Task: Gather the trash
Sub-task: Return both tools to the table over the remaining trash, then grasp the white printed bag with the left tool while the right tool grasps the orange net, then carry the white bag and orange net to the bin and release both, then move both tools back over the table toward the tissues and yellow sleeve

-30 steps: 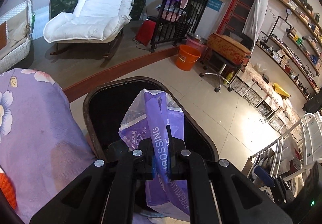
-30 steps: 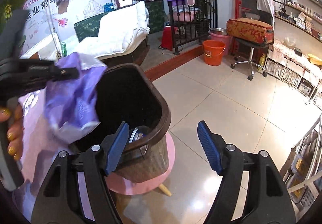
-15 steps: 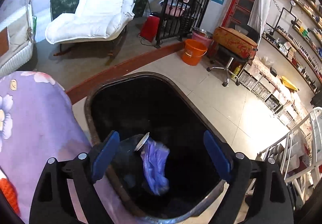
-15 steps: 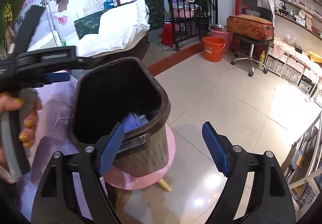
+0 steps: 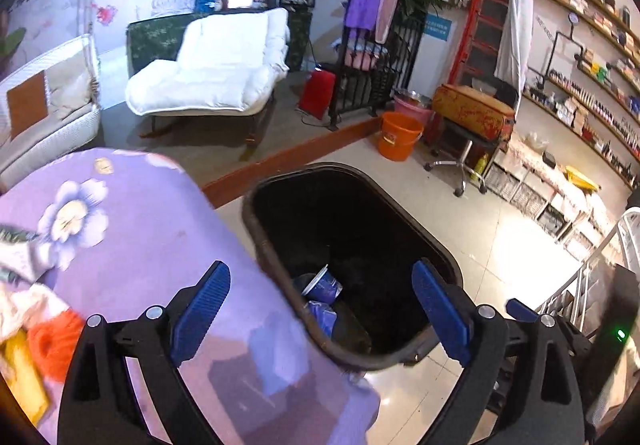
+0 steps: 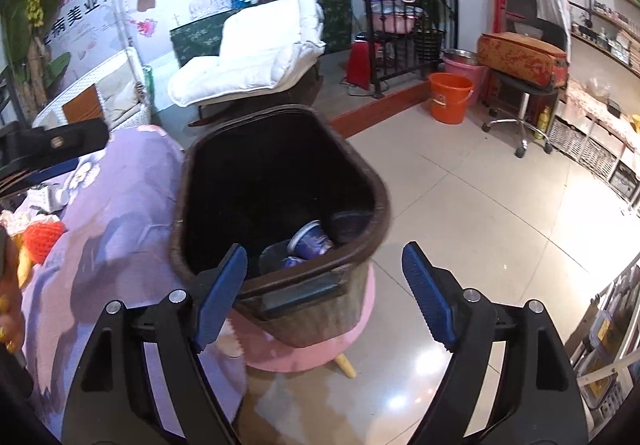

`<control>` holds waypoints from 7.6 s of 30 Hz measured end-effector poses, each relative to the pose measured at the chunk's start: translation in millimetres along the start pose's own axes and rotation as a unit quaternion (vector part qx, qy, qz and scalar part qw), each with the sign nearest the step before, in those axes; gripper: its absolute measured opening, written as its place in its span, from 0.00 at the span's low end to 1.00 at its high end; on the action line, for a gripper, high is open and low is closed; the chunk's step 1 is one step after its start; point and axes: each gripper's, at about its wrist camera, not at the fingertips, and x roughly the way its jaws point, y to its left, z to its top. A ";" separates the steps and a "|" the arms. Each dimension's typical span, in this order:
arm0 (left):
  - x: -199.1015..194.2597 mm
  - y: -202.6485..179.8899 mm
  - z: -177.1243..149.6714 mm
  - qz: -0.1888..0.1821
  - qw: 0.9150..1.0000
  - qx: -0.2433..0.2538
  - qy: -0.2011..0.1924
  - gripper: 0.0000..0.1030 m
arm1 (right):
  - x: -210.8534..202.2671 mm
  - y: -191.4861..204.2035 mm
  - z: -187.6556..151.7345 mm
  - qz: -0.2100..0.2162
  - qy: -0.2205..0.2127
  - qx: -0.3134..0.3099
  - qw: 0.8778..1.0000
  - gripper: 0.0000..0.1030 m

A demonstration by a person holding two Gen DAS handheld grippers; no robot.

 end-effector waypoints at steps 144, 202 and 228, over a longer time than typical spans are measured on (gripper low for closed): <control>34.2 -14.9 4.0 -0.024 1.000 0.011 0.004 0.32 | -3.2 -22.9 19.4 -0.009 -0.047 0.025 0.999 0.72; -52.8 70.9 -49.0 0.096 0.993 -0.061 -0.012 0.86 | -15.6 44.4 19.7 0.087 -0.025 -0.018 0.996 0.81; -112.8 254.3 -102.2 0.227 0.946 -0.231 0.006 0.54 | -29.5 232.1 -18.5 0.244 0.049 -0.181 0.951 0.81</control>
